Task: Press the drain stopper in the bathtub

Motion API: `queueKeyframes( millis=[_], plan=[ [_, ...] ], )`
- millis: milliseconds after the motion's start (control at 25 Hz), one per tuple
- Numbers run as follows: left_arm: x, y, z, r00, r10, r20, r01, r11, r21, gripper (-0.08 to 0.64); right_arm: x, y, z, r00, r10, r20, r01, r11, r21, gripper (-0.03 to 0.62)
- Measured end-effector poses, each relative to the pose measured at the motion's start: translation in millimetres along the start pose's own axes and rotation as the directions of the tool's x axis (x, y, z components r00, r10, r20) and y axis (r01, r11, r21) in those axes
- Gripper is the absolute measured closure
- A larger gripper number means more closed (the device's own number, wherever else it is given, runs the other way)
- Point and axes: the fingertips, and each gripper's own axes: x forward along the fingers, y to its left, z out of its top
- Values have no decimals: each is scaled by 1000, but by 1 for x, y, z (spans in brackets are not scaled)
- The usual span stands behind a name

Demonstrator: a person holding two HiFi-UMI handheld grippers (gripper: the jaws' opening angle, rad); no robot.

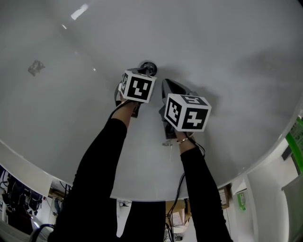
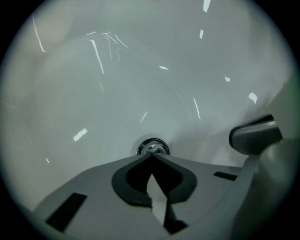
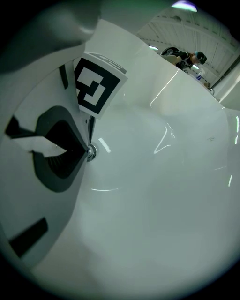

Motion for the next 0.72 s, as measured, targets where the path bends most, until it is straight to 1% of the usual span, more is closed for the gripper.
queueKeyframes(
  millis=[200,400,720],
  plan=[
    [-24,5,1,1000,11,19,-11,1000,26,555,-9,11,4,1000,0,19,0,1000,-4,591],
    [-53,-3,10,998,-11,63,9,999,31,555,-24,25,10,999,-2,43,2,1000,-6,591],
    [-97,-16,16,996,-32,80,26,996,81,555,-53,46,15,997,-8,76,8,1000,6,591]
  ],
)
